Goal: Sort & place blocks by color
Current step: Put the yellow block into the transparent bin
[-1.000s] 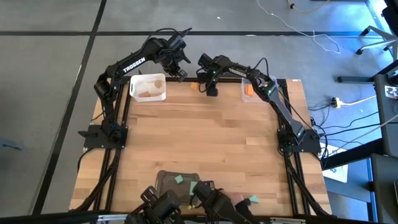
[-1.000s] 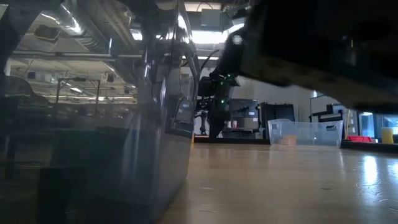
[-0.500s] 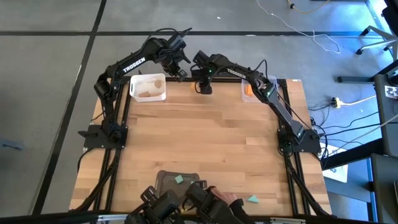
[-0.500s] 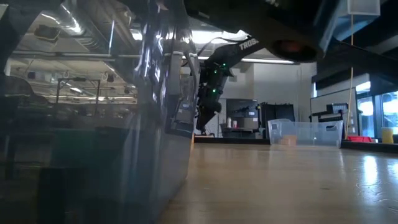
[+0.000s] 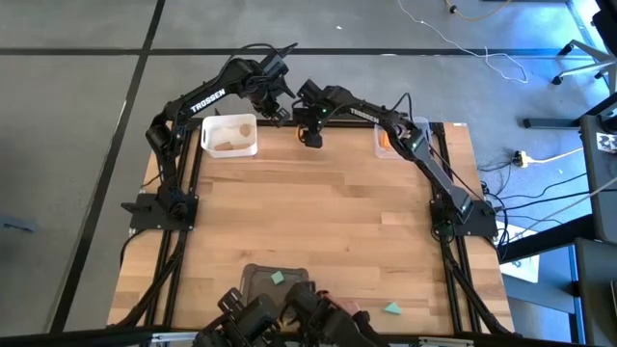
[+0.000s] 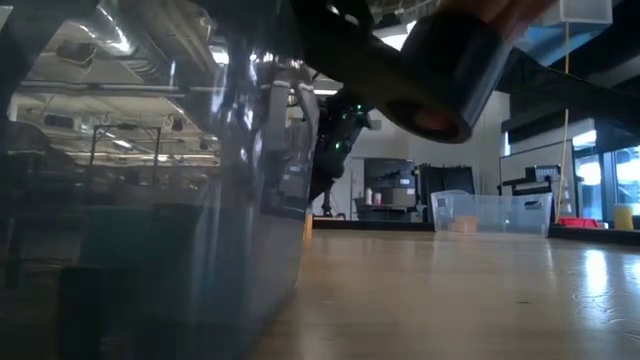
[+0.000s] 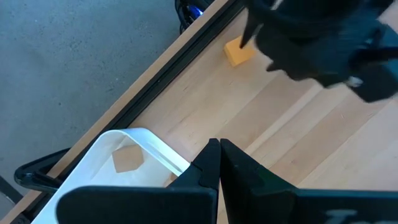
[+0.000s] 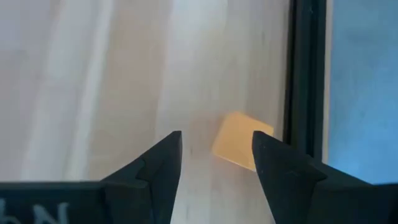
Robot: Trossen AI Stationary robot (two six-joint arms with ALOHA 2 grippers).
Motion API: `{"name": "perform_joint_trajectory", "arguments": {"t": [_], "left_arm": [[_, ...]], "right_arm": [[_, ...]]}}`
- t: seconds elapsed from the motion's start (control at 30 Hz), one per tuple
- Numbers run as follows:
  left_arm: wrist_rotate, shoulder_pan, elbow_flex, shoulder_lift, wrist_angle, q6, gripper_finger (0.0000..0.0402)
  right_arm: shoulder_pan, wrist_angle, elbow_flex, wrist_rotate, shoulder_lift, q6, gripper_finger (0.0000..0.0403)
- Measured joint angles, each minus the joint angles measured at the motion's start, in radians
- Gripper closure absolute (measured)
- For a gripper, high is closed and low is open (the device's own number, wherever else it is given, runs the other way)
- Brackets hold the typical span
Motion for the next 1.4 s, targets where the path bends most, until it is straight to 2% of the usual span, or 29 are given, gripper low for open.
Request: {"name": "perform_joint_trajectory", "arguments": {"t": [0.13,0.27,0.5,0.7,0.8,1.0,1.23,1.4], "left_arm": [[0.000,0.000,0.000,0.000,0.000,0.000,0.0401],[0.000,0.000,0.000,0.000,0.000,0.000,0.0401],[0.002,0.000,0.000,0.000,0.000,0.001,0.0401],[0.112,0.036,-0.051,0.001,0.044,0.030,0.0401],[0.151,0.064,-0.118,0.001,0.122,0.029,0.0401],[0.348,0.107,-0.279,0.002,0.353,0.015,0.0401],[0.344,0.102,-0.410,0.006,0.555,-0.131,0.0401],[0.324,0.096,-0.389,0.065,0.616,-0.162,0.0401]], "right_arm": [[-0.002,0.009,-0.001,0.010,0.002,0.023,0.0207],[-0.005,0.011,-0.001,0.067,0.001,0.023,0.0207],[-0.006,-0.004,0.000,0.071,-0.001,0.073,0.0208],[-0.007,-0.094,0.000,0.111,-0.064,0.067,0.0217],[-0.008,-0.165,0.000,0.112,-0.106,0.021,0.0219],[-0.007,-0.286,0.001,0.112,-0.192,0.020,0.0220],[-0.009,-0.408,0.001,0.113,-0.275,0.020,0.0219],[-0.009,-0.434,0.001,0.112,-0.313,0.048,0.0219]]}}
